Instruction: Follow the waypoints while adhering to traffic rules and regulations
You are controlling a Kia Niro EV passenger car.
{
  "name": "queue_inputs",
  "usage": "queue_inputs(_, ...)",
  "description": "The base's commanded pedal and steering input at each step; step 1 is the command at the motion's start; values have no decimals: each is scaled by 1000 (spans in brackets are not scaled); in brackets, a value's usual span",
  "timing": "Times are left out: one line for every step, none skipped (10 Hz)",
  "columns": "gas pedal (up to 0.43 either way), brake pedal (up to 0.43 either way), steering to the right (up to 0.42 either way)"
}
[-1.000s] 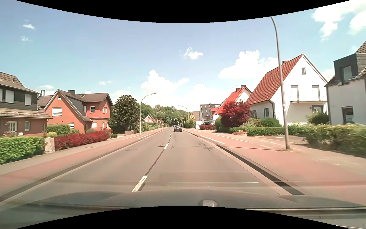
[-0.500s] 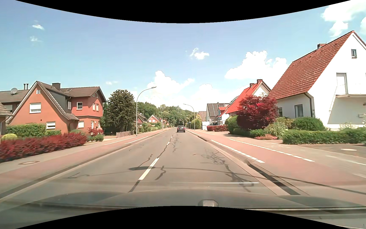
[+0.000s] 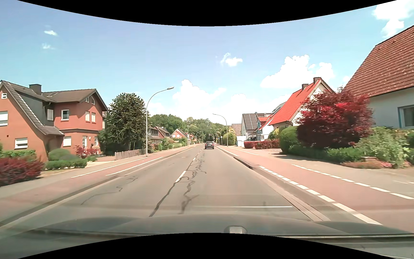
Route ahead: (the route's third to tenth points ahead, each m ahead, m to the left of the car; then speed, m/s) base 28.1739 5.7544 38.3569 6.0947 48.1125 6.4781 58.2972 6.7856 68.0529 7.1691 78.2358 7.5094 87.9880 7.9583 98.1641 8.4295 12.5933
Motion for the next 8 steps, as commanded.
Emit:
queue_inputs(0,18,-19)
queue_inputs(0,18,-19)
queue_inputs(0,18,-17)
queue_inputs(0,12,-12)
queue_inputs(0,12,-5)
queue_inputs(0,12,-4)
queue_inputs(0,18,-5)
queue_inputs(0,18,-8)
